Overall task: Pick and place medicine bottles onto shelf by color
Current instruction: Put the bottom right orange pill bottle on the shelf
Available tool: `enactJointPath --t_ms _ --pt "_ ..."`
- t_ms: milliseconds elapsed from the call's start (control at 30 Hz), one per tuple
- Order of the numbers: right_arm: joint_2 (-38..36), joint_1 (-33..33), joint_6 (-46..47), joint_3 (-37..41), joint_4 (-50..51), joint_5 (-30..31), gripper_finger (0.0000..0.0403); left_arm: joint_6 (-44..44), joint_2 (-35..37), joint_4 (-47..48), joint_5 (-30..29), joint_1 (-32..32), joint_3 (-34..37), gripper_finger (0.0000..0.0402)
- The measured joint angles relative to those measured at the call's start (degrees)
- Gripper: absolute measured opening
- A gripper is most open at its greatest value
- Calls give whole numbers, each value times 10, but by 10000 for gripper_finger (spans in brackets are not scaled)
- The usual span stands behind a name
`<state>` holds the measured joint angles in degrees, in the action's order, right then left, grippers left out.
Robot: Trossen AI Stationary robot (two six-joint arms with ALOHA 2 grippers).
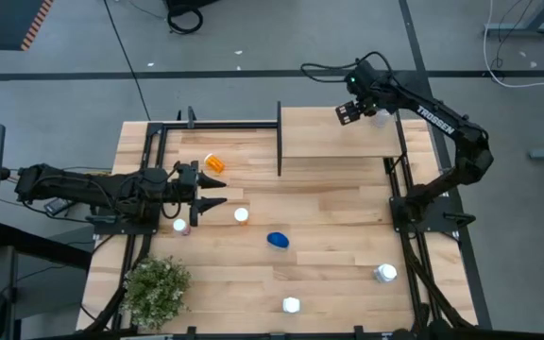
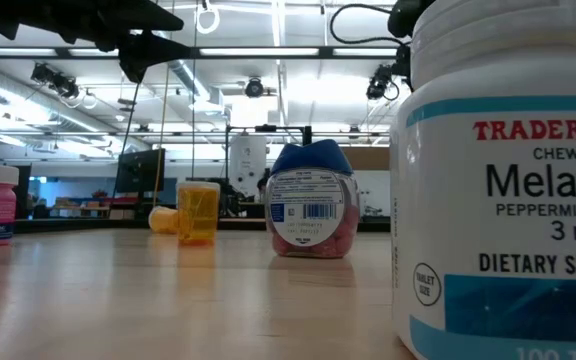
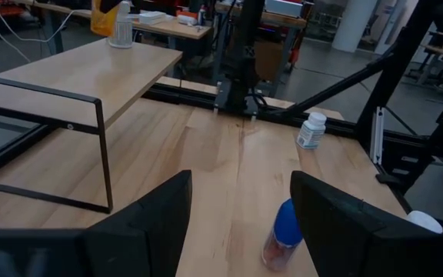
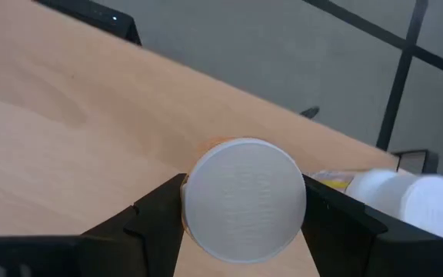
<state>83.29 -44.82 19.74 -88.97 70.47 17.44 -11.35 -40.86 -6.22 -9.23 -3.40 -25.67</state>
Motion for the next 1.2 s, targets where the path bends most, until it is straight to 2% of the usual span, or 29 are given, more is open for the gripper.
enactJointPath --t_ms 267,633,933,1200 --pt "10 -24 -31 0 -3 -24 237 0 0 1 0 0 0 229" --pt "77 -31 -73 0 -12 -40 237 -5 0 13 0 0 0 229" --pt "78 -65 -80 -2 -10 -61 237 -3 0 26 0 0 0 229" --pt "78 -65 -93 -2 -11 -64 242 -5 0 26 0 0 0 229"
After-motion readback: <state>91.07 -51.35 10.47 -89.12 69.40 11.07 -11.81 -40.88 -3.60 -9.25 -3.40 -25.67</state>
